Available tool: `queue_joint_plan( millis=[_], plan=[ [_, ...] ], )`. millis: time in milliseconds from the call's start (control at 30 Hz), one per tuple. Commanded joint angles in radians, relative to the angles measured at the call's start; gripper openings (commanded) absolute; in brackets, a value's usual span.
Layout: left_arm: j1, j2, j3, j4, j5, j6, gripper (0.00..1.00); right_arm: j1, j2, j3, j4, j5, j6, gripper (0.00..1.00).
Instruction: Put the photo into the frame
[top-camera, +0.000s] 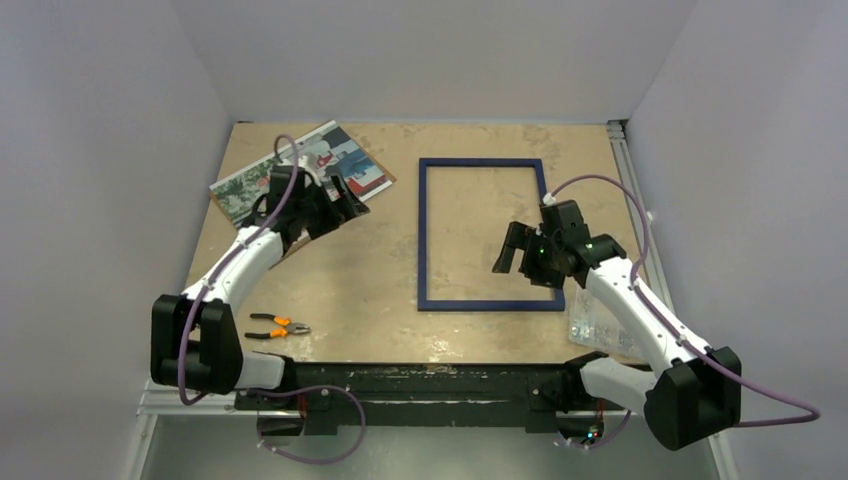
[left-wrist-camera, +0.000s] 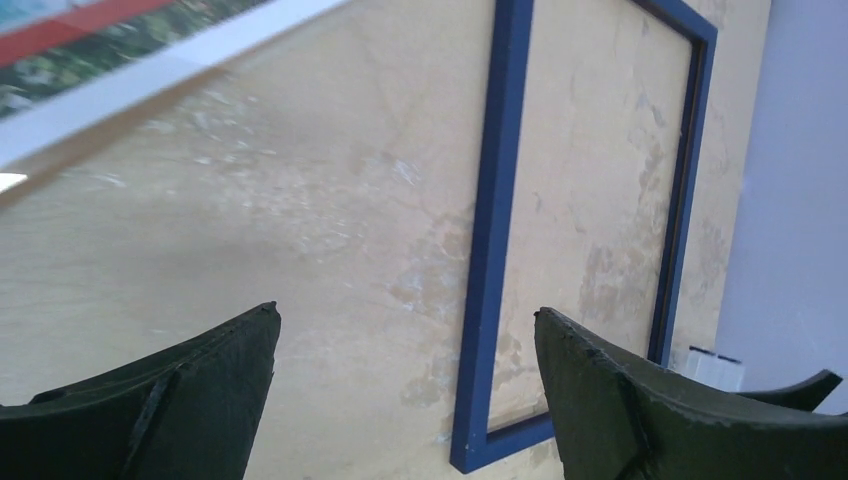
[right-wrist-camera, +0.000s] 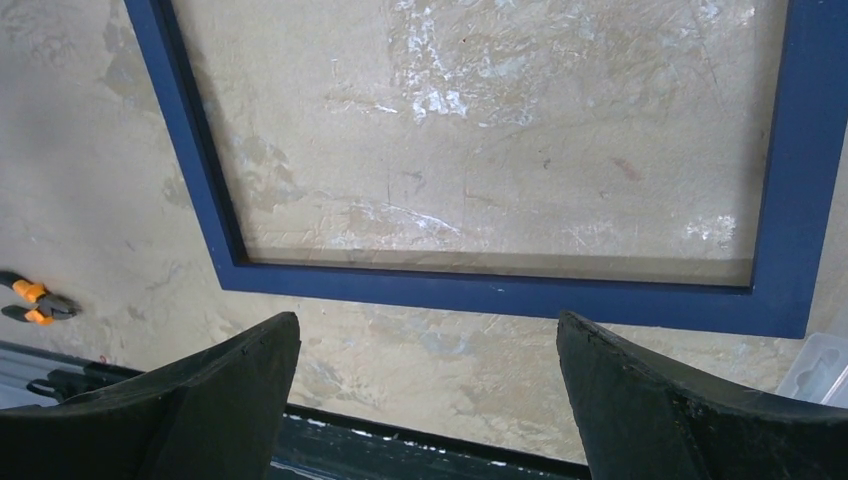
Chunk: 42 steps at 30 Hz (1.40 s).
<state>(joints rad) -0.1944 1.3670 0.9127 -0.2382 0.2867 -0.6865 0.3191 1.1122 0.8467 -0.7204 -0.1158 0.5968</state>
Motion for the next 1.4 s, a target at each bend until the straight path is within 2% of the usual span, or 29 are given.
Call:
queue_joint_plan(
  millis=[0, 200, 467, 567, 833, 1200, 1367],
  plan=[
    [0.118, -0.044, 0.074, -0.071, 0.046, 0.074, 0.95, -0.003, 0.016, -0.001, 0.040, -0.029, -0.022, 0.99],
    [0.249, 0.025, 0.231, -0.286, -0.035, 0.137, 0.94, -0.003, 0.052, 0.003, 0.060, -0.042, -0.025, 0.99],
    [0.256, 0.137, 0.383, -0.487, -0.326, 0.254, 0.94, -0.003, 0.095, 0.019, 0.075, -0.050, -0.030, 0.99],
    [0.256, 0.188, 0.413, -0.520, -0.386, 0.276, 0.94, -0.003, 0.110, 0.025, 0.076, -0.049, -0.034, 0.99],
    [0.253, 0.353, 0.487, -0.578, -0.366, 0.266, 0.93, -0.004, 0.140, 0.035, 0.075, -0.051, -0.038, 0.99],
    [0.256, 0.528, 0.627, -0.682, -0.413, 0.295, 0.93, -0.004, 0.152, 0.048, 0.064, -0.046, -0.045, 0.99],
    [0.256, 0.590, 0.692, -0.704, -0.388, 0.308, 0.89, -0.002, 0.169, 0.049, 0.068, -0.059, -0.046, 0.98]
  ],
)
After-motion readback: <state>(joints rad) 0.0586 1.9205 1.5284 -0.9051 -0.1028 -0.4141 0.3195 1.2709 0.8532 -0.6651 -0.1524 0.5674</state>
